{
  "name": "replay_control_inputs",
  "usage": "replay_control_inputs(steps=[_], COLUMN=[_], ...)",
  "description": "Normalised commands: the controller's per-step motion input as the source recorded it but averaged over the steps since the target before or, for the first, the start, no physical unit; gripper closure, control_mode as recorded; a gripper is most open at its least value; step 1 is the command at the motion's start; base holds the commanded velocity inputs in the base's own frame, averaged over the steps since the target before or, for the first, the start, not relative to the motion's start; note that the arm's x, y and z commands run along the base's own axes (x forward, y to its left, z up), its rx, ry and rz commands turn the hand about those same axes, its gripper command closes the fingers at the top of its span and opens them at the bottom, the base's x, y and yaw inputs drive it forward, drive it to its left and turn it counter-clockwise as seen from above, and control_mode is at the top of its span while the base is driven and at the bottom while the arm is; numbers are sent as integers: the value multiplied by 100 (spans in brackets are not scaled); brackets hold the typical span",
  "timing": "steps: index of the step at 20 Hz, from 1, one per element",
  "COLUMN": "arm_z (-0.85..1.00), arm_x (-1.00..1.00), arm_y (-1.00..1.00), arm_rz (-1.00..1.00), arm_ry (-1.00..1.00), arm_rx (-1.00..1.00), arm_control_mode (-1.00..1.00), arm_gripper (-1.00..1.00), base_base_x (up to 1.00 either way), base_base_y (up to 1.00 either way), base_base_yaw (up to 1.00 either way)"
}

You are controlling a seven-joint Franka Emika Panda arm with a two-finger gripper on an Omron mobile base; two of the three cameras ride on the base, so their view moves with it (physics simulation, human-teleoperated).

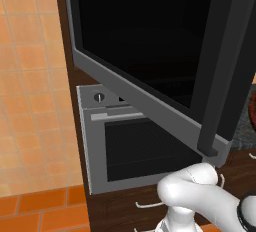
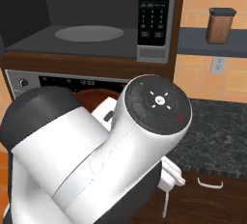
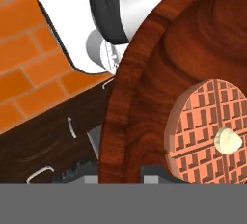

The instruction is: Open the microwave, place the bowl with waffle inside the microwave, then close the microwave door and turn it on.

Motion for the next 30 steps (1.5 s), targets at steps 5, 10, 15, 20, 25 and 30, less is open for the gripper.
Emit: replay_control_inputs(steps=[5, 10, 15, 20, 25, 30], arm_z=[33, 27, 37, 86, 69, 1], arm_x=[0, 0, 0, 7, 82, 80], arm_y=[100, 100, 99, 57, 25, 42], arm_rz=[-17, -23, -33, -39, -28, -3], arm_ry=[20, 6, -1, 0, 2, 14], arm_rx=[4, 0, 0, 10, 12, 17], arm_control_mode=[-100, -100, -100, -100, -100, -100], arm_gripper=[100, 100, 100, 100, 100, 100], base_base_x=[0, 0, 0, 0, 0, 0], base_base_y=[0, 0, 0, 0, 0, 0], base_base_yaw=[0, 0, 0, 0, 0, 0])
